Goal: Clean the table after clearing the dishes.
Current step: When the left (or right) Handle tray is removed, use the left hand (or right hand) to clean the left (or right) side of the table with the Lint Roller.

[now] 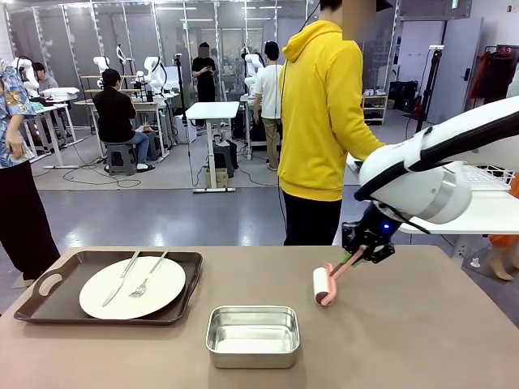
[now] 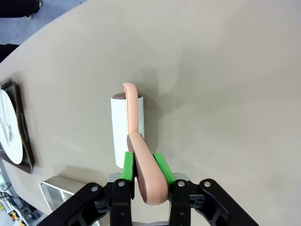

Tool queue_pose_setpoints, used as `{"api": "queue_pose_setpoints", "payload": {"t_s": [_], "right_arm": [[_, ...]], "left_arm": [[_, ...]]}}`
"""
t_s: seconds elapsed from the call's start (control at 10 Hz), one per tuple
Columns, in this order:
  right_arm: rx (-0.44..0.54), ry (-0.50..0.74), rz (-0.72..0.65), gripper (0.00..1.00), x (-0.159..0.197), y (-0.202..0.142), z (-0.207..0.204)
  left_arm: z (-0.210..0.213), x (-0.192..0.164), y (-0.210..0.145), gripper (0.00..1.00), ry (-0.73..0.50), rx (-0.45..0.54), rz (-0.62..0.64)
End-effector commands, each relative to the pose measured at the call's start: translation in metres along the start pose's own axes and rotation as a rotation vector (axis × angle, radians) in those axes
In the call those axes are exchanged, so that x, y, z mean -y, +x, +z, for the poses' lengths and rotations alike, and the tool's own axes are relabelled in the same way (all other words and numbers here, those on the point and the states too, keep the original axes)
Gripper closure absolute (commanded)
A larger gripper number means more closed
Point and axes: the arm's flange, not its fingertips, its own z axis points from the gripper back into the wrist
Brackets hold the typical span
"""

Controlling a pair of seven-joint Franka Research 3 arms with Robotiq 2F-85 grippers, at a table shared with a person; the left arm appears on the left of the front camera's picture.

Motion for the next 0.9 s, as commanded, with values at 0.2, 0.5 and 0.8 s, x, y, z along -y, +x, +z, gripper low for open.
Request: {"api": "queue_pose_setpoints", "payload": {"t_s": [0.2, 0.5, 0.8], "right_arm": [[-0.088, -0.041, 0.034, 0.77, 0.065, 0.001, -0.002], [-0.089, -0.131, 0.04, 0.77, 0.092, 0.008, 0.007], [-0.134, -0.07, 0.072, 0.77, 0.133, 0.021, -0.001]], "left_arm": [[0.003, 0.001, 0.0, 0.0, -0.018, 0.0, -0.015], [0.003, 0.001, 0.0, 0.0, -0.018, 0.0, -0.015], [0.003, 0.001, 0.0, 0.0, -0.018, 0.0, -0.015]]}}
